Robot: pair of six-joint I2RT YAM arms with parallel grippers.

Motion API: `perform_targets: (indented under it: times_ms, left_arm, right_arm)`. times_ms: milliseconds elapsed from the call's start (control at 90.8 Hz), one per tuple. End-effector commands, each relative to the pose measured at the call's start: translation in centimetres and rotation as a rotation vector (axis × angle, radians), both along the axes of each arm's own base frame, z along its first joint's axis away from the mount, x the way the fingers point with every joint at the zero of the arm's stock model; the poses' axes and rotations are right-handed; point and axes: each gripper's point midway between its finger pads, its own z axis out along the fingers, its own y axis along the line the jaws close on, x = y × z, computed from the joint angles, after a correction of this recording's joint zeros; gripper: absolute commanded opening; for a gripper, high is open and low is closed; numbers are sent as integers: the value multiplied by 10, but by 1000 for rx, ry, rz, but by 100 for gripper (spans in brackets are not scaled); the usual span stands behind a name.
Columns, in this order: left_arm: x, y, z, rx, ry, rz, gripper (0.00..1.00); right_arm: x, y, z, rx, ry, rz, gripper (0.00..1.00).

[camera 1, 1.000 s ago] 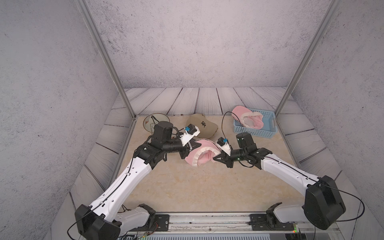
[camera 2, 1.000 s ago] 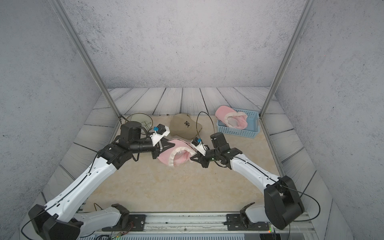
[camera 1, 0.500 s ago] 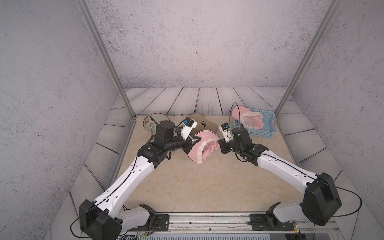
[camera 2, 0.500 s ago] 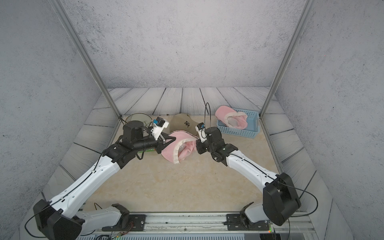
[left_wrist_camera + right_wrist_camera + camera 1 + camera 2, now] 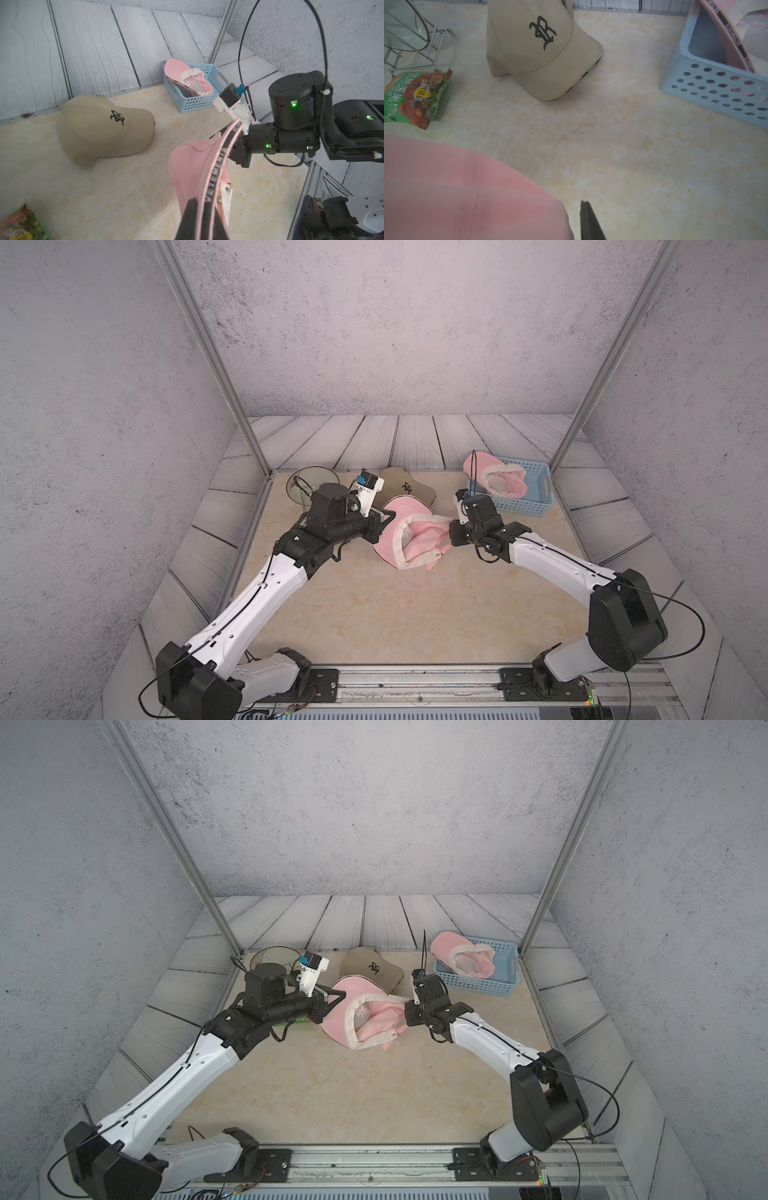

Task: Turn the baseball cap inside out
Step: Turn over the baseball cap.

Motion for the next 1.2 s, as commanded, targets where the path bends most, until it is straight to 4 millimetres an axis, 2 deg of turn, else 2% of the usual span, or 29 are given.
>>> perform_targets:
  times_ms: [0, 99, 220, 319, 440, 628, 716, 782, 903, 1002, 1189]
  left_arm:
    - [2, 21, 70, -103, -210, 81, 0]
    - [0, 10, 60, -117, -177, 18, 0]
    - [1, -1, 40, -143, -100, -21, 0]
    - [1, -11, 22, -182, -24, -57, 0]
    - [-4, -20, -1, -180, 52, -115, 0]
    - [-5, -12, -28, -102, 117, -78, 0]
    - [3, -4, -36, -97, 160, 14, 0]
    - [15, 6, -40, -112, 212, 130, 0]
    - [39, 30, -44, -239, 346, 423, 0]
    - [42, 53, -48, -340, 499, 654, 0]
    - [38, 50, -37, -510, 642, 714, 0]
  right_arm:
    - [-20, -65, -54, -213, 186, -162, 31]
    - [-22, -39, -41, -96, 147, -35, 41]
    - [-29, -3, -6, 83, 15, 153, 50]
    - [-40, 16, 24, 182, -129, 293, 57]
    - [-45, 14, 45, 189, -299, 340, 59]
    - [-45, -10, 62, 140, -438, 241, 62]
    - [-54, -5, 72, 161, -501, 303, 62]
    - [-69, 9, 80, 191, -561, 426, 62]
    - [-100, 32, 85, 238, -654, 644, 62]
    - [-117, 45, 77, 204, -678, 763, 62]
    - [-139, 68, 58, 81, -735, 911, 62]
